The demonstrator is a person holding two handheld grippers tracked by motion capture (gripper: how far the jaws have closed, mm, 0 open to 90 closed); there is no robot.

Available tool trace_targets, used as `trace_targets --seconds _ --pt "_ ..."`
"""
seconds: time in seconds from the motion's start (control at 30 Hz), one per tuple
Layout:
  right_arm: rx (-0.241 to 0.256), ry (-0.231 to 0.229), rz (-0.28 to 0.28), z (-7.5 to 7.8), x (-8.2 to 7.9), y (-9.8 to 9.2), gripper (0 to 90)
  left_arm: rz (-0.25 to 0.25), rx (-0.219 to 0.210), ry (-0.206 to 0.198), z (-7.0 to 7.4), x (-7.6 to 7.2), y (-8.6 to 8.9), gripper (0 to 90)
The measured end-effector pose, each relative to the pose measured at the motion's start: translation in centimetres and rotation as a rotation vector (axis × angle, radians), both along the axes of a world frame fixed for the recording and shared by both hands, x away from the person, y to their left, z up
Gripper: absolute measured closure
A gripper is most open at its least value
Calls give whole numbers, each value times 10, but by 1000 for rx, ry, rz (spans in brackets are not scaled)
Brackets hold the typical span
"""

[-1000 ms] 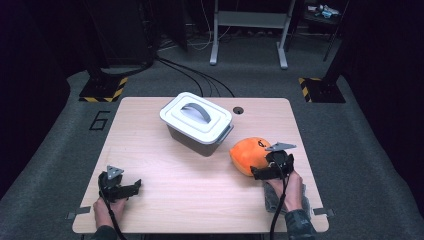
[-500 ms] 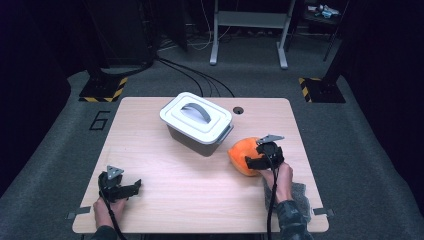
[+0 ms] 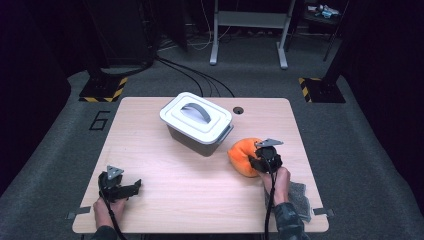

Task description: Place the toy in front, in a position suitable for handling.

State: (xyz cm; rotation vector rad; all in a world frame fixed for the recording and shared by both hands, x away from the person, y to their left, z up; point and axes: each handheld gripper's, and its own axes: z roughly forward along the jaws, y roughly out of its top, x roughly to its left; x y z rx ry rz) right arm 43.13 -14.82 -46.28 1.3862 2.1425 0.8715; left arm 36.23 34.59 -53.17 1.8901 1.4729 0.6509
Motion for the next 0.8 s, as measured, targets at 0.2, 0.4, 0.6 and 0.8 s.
trace_targets --seconds 0.2,0.4,0.6,0.8 --pt "53 -50 -18 8 -6 -4 687 1 1 -1 0 0 0 108" --pt "71 -71 -19 14 -13 -7 697 1 0 -1 0 0 0 108" --pt "100 -85 -10 21 -24 -5 697 0 1 -1 0 0 0 109" --pt "118 -87 -1 25 -35 1 694 -2 2 5 0 0 0 108"
